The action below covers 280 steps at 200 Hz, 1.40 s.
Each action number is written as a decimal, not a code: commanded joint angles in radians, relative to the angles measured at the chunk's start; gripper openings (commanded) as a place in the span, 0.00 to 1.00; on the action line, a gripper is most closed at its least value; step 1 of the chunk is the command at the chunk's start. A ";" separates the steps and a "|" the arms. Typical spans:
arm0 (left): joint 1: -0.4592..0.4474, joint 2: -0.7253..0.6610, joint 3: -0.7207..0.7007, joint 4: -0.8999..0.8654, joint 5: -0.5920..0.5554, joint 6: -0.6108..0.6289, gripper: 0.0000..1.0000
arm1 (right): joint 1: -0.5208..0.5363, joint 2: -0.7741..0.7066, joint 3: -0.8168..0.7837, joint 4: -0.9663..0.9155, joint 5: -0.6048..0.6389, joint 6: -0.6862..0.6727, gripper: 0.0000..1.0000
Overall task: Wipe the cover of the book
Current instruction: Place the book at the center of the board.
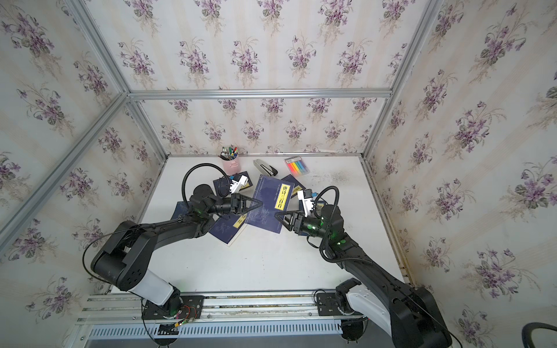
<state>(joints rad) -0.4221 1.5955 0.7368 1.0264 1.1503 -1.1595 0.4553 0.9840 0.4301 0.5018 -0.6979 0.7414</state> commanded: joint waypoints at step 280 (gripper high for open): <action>-0.023 -0.199 0.115 -1.109 -0.421 0.874 0.74 | -0.556 0.998 1.346 -1.235 0.367 -0.762 0.00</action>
<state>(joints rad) -0.4545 1.3823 0.8600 -0.1204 0.7059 -0.3084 -0.0883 1.8843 1.7210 -0.6403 -0.2764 0.0761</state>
